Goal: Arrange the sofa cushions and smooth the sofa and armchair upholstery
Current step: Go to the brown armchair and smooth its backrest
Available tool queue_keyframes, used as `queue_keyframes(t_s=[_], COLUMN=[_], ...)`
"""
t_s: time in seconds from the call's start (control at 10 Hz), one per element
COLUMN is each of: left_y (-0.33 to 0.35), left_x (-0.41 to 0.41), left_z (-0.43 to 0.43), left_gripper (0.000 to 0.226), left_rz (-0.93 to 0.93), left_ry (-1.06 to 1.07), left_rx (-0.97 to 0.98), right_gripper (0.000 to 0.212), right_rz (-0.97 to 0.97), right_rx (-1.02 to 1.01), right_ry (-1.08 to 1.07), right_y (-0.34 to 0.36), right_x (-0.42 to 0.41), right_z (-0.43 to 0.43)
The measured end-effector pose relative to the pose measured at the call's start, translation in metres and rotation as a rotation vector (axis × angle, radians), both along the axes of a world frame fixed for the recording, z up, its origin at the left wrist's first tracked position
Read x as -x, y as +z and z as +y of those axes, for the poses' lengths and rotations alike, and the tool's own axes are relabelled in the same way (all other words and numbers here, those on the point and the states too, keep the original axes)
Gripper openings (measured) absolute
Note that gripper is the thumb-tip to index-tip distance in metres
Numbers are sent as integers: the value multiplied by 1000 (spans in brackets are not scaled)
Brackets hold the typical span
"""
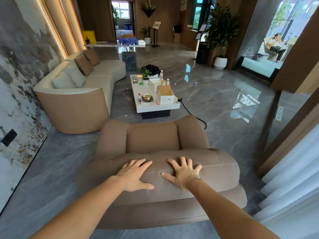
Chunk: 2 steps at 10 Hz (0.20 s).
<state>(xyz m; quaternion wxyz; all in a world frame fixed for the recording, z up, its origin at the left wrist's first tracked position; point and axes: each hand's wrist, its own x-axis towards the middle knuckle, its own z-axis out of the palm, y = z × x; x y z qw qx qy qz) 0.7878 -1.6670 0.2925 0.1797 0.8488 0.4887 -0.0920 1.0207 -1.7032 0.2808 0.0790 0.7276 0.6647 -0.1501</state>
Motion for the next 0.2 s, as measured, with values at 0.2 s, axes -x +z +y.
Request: queue_keyframes(t_s=[0.2], left_y=[49], left_x=[-4], left_z=[19], left_gripper=[58], left_rz=[158], left_ry=[7], left_rx=[9], right_gripper=[66], right_rz=[78], right_rx=[261], right_ry=[28], right_y=[59], right_x=[-9], right_z=[33])
